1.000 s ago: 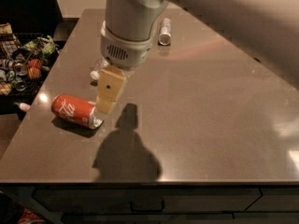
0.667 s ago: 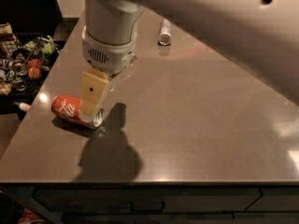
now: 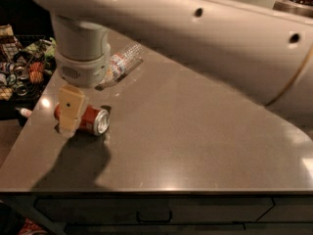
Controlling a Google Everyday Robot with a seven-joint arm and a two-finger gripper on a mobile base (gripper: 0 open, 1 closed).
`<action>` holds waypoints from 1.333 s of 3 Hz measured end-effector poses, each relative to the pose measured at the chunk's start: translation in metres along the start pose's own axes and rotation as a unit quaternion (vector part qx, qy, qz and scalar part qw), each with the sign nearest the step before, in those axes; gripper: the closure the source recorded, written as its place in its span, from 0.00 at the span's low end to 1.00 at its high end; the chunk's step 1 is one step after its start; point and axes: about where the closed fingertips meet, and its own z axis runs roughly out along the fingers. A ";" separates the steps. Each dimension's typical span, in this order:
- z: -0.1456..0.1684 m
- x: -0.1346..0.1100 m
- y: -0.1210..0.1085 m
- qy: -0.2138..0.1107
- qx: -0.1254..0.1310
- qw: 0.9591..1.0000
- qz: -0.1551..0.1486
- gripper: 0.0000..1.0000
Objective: Place coke can upright
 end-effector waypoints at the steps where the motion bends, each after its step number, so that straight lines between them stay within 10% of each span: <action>1: 0.020 -0.017 0.006 0.019 0.001 1.000 -0.013 0.00; 4: 0.051 -0.047 0.018 0.044 -0.019 0.998 -0.037 0.00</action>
Offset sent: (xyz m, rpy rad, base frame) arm 0.0034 0.0549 -0.0408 -0.1058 0.0356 0.0713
